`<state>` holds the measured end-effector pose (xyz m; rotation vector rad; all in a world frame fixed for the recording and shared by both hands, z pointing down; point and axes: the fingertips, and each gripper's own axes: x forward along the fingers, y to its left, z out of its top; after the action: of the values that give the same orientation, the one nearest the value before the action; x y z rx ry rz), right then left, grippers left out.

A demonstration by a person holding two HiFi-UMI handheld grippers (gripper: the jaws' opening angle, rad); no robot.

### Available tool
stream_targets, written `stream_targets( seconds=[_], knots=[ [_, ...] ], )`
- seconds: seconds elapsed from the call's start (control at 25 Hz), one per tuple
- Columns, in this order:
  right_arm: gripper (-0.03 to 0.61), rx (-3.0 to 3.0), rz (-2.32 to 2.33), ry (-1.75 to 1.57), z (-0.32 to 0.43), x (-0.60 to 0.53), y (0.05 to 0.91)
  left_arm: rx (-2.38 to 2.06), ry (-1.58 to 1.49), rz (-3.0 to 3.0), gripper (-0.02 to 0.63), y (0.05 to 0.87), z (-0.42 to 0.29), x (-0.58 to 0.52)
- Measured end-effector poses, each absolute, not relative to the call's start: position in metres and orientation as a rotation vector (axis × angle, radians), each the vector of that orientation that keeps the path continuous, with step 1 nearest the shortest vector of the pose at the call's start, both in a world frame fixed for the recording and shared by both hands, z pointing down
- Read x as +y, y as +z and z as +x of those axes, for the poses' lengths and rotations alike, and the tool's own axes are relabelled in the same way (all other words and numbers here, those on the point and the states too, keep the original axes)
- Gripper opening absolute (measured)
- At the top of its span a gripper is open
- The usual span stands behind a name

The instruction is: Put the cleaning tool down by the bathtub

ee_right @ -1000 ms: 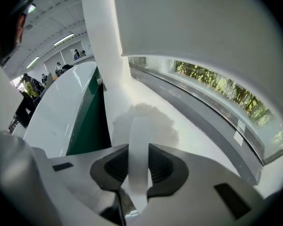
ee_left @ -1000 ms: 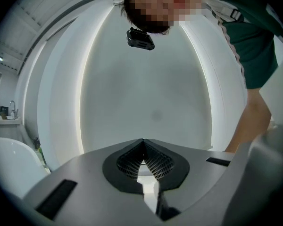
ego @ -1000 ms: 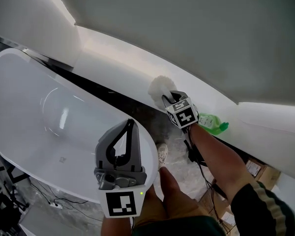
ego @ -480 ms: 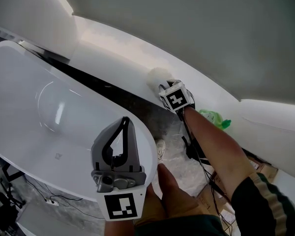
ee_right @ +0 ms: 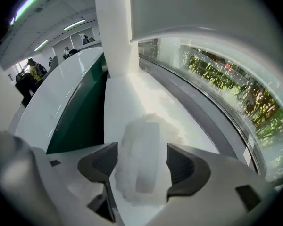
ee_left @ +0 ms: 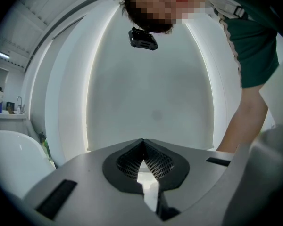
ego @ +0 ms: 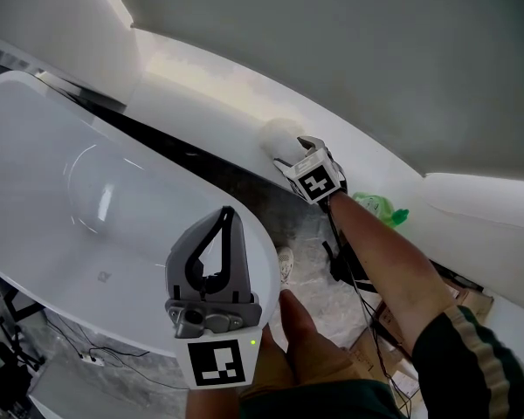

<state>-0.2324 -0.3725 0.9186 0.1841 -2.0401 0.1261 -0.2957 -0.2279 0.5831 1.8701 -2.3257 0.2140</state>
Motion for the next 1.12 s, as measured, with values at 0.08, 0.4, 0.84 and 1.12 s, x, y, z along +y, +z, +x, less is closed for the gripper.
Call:
stream_targets(
  seconds=[0.08, 0.4, 0.84, 1.12],
  knots=[
    [0.313, -2.054, 0.175, 0.100, -0.234, -0.374, 0.911, -2.324, 0.220, 1.878, 0.009, 0.581, -0.295, -0.227],
    [0.313, -2.153, 0.174, 0.155, -0.235, -0.371, 0.842, -2.311, 0.203, 1.922, 0.009, 0.540, -0.283, -0.224],
    [0.313, -2.325, 0.126, 0.101, -0.239, -0.353, 0.710, -2.393, 0.263, 2.019, 0.009, 0.443, -0.276, -0.235],
    [0.313, -2.421, 0.088, 0.042, -0.209, -0.334, 0.632, -2.398, 0.279, 2.038, 0.009, 0.408, -0.249, -0.238]
  ],
)
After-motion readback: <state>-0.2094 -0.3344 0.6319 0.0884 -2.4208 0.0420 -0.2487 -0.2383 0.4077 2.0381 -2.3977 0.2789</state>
